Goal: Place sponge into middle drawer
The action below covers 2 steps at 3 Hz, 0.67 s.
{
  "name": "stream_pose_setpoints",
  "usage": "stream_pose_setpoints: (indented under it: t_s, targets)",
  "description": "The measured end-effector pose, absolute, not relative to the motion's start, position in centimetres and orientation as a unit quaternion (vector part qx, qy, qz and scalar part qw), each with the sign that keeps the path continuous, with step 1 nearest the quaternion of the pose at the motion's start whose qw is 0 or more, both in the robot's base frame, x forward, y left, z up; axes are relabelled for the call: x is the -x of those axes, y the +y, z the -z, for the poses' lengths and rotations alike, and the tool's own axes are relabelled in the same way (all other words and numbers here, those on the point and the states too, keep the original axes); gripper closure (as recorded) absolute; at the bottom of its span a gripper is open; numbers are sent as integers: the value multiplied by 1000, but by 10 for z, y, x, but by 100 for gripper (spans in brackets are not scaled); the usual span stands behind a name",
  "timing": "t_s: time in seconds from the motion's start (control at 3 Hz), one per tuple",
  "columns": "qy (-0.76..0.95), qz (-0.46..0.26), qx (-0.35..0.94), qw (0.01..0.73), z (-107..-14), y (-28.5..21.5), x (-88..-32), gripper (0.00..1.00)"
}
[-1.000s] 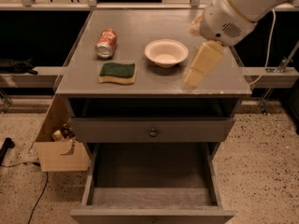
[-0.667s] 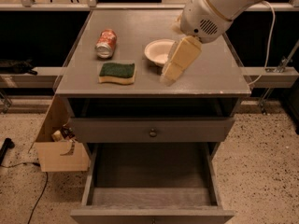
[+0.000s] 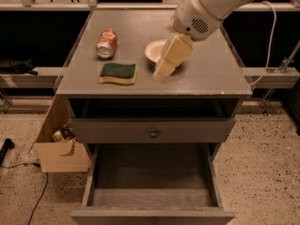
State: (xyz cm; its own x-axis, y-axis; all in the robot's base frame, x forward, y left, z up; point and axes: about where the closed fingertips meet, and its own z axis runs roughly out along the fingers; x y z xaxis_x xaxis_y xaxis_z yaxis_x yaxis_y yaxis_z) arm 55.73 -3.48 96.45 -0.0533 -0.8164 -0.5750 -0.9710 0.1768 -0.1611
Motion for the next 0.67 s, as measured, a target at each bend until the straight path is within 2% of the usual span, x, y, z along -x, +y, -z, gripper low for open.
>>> stream_pose_setpoints:
  t_s: [0.67]
  targets:
    - [701,-167,626,297,-946,-4,-602,0]
